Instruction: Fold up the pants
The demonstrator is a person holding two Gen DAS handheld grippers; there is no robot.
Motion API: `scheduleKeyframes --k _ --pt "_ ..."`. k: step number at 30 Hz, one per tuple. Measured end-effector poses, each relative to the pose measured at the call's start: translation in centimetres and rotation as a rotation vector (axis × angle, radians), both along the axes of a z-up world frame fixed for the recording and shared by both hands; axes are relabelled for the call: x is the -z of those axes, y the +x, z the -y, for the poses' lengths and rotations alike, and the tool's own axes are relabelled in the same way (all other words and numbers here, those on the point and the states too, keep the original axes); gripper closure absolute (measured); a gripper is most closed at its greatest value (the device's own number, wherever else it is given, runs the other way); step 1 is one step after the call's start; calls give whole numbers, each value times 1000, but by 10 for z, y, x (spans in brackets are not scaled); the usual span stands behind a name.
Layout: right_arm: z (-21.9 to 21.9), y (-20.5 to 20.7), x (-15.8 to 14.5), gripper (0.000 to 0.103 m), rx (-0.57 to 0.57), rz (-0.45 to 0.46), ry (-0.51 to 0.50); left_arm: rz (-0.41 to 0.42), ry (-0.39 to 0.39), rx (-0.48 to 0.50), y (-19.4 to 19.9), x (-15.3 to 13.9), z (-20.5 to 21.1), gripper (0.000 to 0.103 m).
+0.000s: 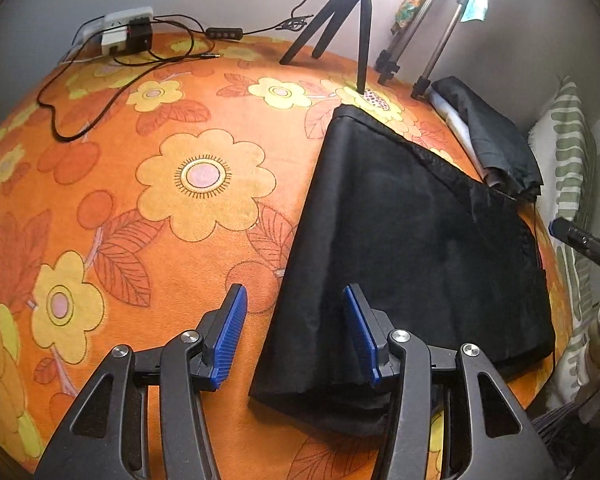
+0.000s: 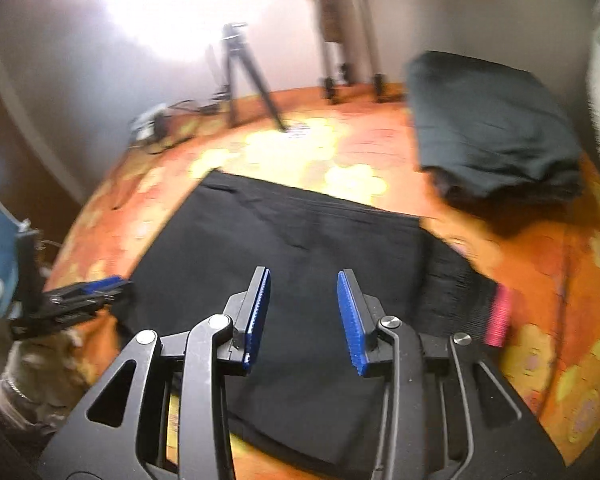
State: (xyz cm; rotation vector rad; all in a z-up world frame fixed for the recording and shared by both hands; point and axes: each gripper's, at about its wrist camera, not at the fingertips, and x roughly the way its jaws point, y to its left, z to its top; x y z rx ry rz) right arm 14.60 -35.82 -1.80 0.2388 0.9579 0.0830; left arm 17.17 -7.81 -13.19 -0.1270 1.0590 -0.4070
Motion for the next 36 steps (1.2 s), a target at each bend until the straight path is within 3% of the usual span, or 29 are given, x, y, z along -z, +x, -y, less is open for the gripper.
scheduleKeyframes --k 7,11,19,21,22,26,30,36 --pt "-61 39 12 66 -111 -48 136 -2 7 0 0 5 6 54" --pt "-88 61 21 54 -127 -70 156 5 -5 -18 -1 5 5 54" --pt "-115 93 46 53 -111 -147 240 10 -55 -46 -3 6 -1 55" --pt "-120 100 50 53 -104 -159 248 10 -63 -41 -3 6 0 61" --pt "-122 103 52 52 -103 -164 254 5 -72 -35 -3 7 -1 71" --pt "-131 113 58 50 -109 -193 262 8 -99 -35 -3 5 1 79" --pt "-141 122 65 50 -116 -224 256 27 -149 -29 -7 -4 2 84" --pt "-148 132 75 50 -105 -263 266 58 -122 13 -14 -11 12 85"
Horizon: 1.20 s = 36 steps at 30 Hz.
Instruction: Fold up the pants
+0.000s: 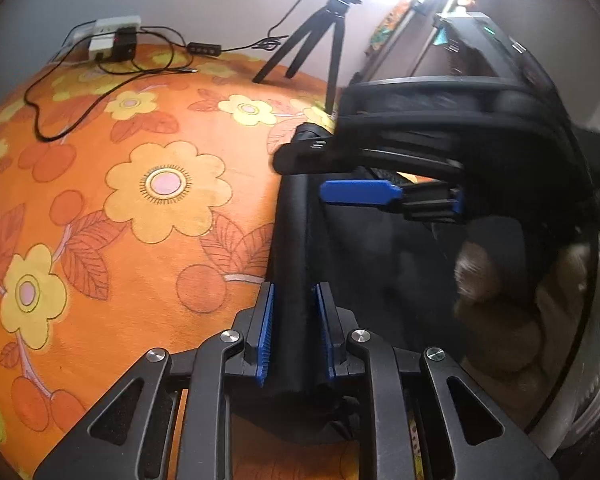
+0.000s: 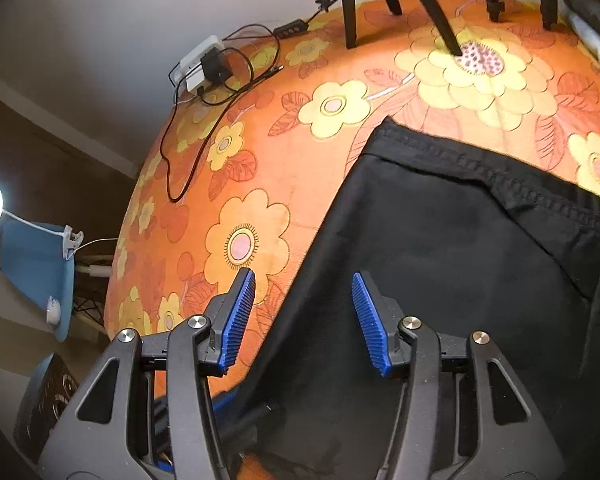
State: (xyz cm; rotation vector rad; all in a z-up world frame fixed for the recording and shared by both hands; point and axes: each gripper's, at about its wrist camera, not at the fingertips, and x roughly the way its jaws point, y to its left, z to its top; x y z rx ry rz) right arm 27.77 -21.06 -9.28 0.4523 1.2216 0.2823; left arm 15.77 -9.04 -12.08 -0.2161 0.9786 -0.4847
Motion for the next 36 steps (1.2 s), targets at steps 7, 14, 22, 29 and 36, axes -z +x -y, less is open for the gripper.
scheduleKeyframes --k 7,14,22,29,36 --pt "-19 6 11 57 -12 -24 -127 19 30 20 -4 -2 3 85" --pt "-9 5 15 92 8 -35 -102 30 109 9 -5 -2 6 64" --pt "4 -2 1 96 56 -8 -35 10 126 -1 -4 7 5 52" --pt "20 -13 -19 97 73 39 -43 81 73 40 -16 -13 18 87" --pt "58 -34 -47 99 137 111 -58 162 29 123 -42 -37 51 90"
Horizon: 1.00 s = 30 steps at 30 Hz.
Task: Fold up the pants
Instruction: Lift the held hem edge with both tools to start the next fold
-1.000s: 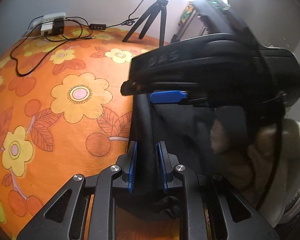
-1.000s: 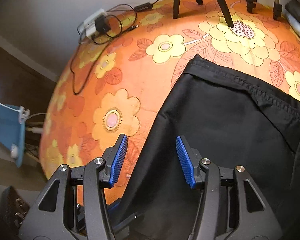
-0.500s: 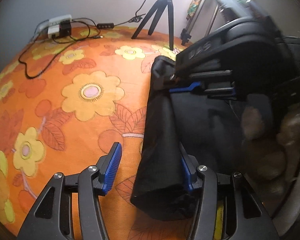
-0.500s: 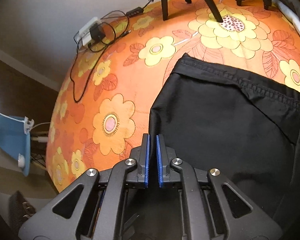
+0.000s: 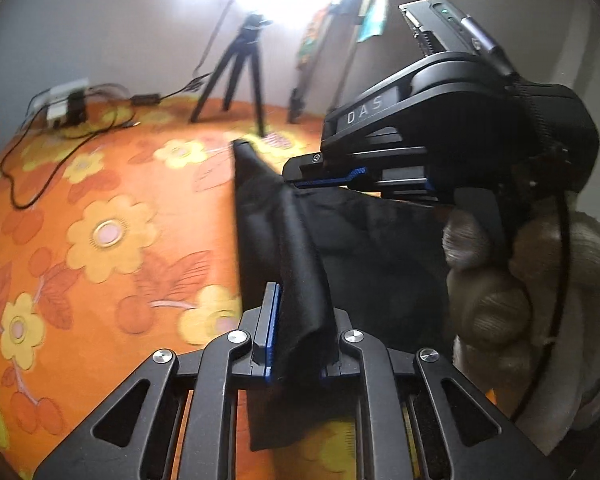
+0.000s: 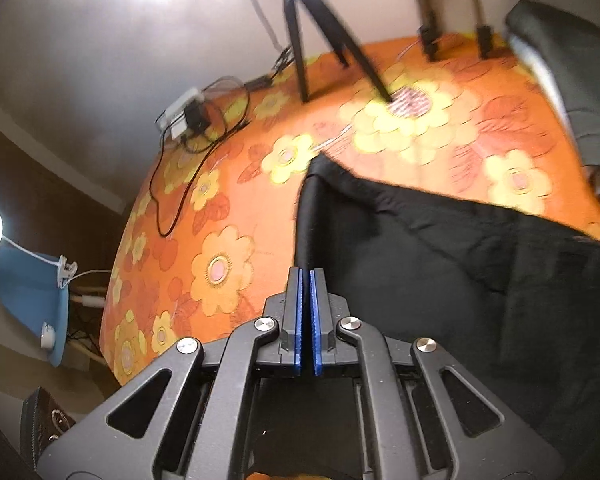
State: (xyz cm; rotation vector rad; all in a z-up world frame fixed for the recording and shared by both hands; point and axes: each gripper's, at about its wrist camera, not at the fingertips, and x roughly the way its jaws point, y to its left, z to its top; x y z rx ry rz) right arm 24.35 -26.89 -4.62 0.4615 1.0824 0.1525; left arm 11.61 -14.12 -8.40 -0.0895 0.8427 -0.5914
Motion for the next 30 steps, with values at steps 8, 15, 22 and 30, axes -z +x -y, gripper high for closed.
scheduleKeyframes --k 8,15,22,30 --pt "53 -30 -18 99 53 43 15 8 -41 62 -20 -7 27 91" --pt "58 -33 -18 36 -22 63 99 23 -28 85 -26 -7 36 93" --pt "20 2 -3 36 -131 21 93 24 -9 77 -28 -5 30 95" --pt "-17 37 36 59 -173 -107 20 14 -5 59 -19 0 17 95"
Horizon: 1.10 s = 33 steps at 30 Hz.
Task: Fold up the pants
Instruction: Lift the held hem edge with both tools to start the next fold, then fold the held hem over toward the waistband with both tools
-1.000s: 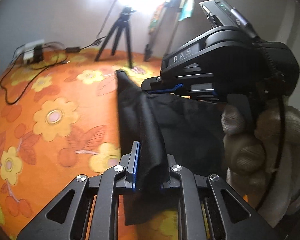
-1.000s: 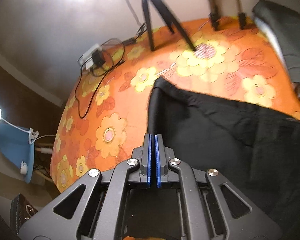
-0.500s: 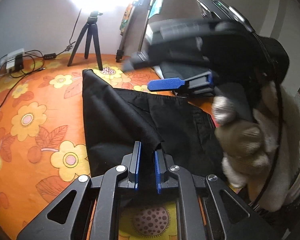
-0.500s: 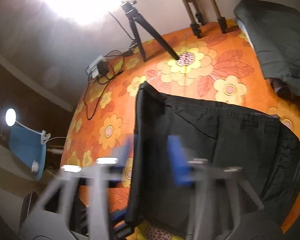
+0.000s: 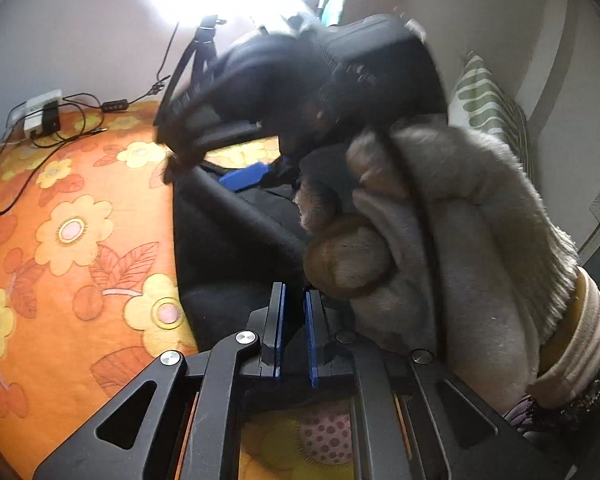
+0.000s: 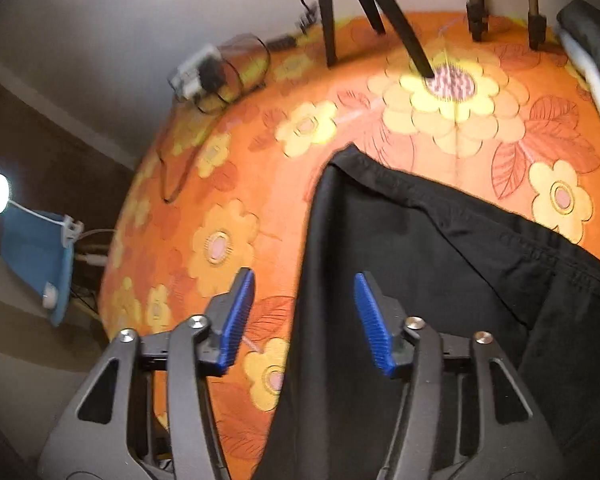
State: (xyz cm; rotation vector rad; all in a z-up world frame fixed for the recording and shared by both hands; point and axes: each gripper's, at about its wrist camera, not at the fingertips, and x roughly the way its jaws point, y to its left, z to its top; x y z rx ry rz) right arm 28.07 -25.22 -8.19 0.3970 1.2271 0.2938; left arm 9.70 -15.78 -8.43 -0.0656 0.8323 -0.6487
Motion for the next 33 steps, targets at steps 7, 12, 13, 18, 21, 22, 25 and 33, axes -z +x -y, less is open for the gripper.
scheduleKeyframes --k 7,12,13,18,21,22,25,33 --pt "15 -3 11 96 44 -29 56 -22 -22 -33 -2 3 -18 79" --pt "32 -15 -10 97 103 6 119 -5 -2 -61 -8 6 -24 48" --pt "35 -17 -12 97 111 9 126 -2 8 -60 -9 6 -22 48" --pt "53 -30 -25 97 156 23 182 22 66 -22 -13 9 -1 48" --pt "64 -37 -34 97 175 44 179 49 103 -2 -17 9 13 48" --pt "67 -40 -35 97 182 48 180 56 112 -3 -18 10 16 48" --pt "84 -49 -39 97 213 54 178 61 97 6 -17 9 20 48" --pt "133 -88 -51 97 293 90 109 -49 -53 126 -24 8 28 48"
